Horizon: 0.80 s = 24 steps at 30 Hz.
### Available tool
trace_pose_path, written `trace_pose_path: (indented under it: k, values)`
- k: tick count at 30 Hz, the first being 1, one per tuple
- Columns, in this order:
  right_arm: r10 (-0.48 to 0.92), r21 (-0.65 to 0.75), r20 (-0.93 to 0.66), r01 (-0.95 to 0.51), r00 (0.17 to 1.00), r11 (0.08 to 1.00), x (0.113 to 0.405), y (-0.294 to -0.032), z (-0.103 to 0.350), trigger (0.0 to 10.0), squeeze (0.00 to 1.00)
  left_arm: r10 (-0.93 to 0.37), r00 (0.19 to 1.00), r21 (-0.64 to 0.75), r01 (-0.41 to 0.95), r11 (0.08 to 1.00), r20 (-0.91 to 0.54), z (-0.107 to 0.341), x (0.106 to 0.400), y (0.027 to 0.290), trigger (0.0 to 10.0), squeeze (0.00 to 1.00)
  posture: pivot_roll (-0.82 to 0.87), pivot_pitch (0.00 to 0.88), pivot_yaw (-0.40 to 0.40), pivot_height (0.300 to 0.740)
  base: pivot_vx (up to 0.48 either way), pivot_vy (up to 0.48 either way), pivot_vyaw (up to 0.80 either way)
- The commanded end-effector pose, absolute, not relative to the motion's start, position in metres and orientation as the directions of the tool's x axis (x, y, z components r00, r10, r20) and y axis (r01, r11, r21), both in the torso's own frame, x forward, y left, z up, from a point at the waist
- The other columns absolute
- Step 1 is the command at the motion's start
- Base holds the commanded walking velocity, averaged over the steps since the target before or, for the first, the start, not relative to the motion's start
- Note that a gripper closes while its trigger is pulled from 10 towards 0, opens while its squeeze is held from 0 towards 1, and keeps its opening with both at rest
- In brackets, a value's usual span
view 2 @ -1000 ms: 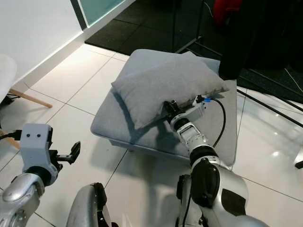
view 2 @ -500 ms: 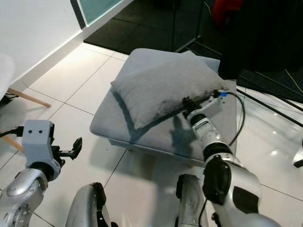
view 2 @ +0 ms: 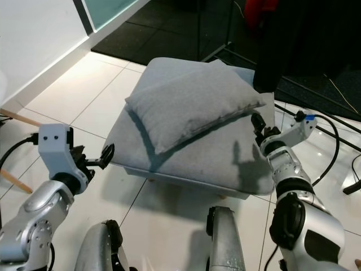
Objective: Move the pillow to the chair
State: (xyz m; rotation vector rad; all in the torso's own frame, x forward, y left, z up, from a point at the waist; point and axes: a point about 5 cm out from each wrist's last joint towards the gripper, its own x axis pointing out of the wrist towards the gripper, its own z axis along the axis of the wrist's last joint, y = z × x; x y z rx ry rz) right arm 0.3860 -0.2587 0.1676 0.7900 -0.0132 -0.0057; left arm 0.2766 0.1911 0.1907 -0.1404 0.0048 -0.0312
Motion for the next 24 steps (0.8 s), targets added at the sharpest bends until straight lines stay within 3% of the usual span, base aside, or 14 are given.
trace_pose_path:
  k: [1,8,19,20,21,24]
  values:
    - [0.024,0.725,-0.009,-0.010,1.000,0.689,0.384,-0.254,0.158,10.0,1.00,-0.022,1.000,-0.147,0.019,0.989,-0.020,0.185,0.276,0.194,10.0,0.00,-0.05,0.256,-0.026,0.438,0.000,0.000,0.00]
    - [0.173,0.827,0.083,-0.164,0.981,0.537,0.387,-0.218,0.152,10.0,1.00,-0.002,1.000,-0.145,0.000,0.989,-0.013,0.188,0.273,0.200,10.0,0.00,-0.03,0.256,-0.025,0.438,0.000,0.000,0.00]
    - [0.311,0.865,0.001,-0.156,0.951,0.476,0.390,-0.161,0.137,10.0,1.00,-0.003,1.000,-0.124,0.002,0.992,-0.012,0.196,0.260,0.204,10.0,0.00,0.05,0.300,0.007,0.438,0.000,0.000,0.00]
    - [0.324,0.866,0.001,-0.163,0.946,0.473,0.391,-0.154,0.138,10.0,0.89,0.000,1.000,-0.121,-0.001,0.993,-0.011,0.198,0.256,0.205,10.0,0.00,0.05,0.310,0.010,0.438,0.000,0.000,0.00]
    - [0.343,0.873,0.012,-0.177,0.939,0.454,0.393,-0.144,0.142,10.0,0.00,0.003,1.000,-0.114,-0.004,0.993,-0.009,0.203,0.248,0.206,10.0,0.00,0.08,0.324,0.024,0.438,0.000,0.000,0.00]
    - [0.348,0.876,0.018,-0.183,0.937,0.447,0.394,-0.141,0.144,10.0,0.00,0.003,1.000,-0.111,-0.004,0.994,-0.009,0.205,0.246,0.207,10.0,0.00,0.08,0.335,0.026,0.438,0.000,0.000,0.00]
